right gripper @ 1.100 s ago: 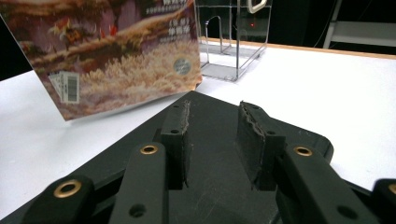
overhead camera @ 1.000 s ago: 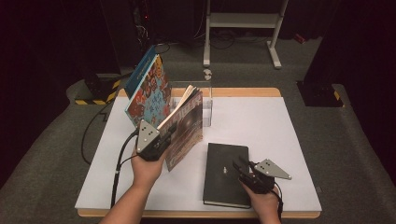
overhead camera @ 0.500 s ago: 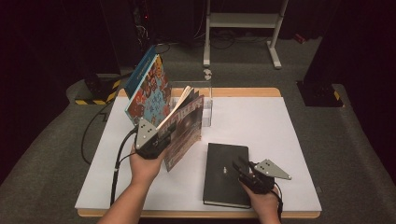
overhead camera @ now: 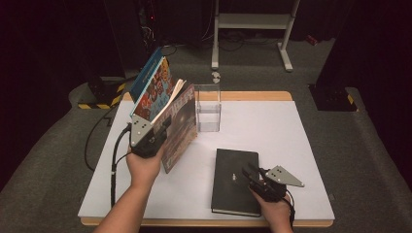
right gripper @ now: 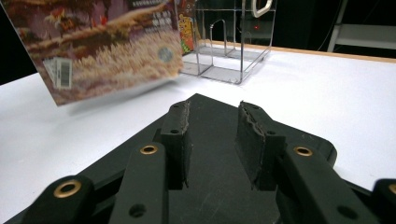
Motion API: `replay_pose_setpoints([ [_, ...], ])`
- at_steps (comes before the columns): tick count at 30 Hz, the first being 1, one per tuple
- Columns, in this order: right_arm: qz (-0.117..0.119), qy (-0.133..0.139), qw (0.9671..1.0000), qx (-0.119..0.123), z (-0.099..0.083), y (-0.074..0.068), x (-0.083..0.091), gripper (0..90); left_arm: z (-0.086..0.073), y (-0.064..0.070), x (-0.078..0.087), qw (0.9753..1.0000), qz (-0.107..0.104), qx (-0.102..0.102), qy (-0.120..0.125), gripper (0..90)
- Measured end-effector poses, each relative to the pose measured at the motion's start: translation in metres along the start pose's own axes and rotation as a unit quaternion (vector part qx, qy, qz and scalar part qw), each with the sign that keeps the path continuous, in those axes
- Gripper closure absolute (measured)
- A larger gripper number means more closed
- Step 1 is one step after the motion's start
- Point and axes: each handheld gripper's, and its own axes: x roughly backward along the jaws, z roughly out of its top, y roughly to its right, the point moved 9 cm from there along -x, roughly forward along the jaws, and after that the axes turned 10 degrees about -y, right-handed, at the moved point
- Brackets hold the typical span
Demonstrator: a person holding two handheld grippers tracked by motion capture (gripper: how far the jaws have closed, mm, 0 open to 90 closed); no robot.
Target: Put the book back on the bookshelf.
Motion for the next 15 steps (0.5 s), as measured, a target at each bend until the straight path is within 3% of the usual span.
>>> replay_pose_setpoints([
  [15,-0.003,-0.006,1.0000,0.000,-0.003,0.004,0.000,63.3,0.018,-0.007,-0.017,0.9996,0.022,0.014,0.014,84.1],
])
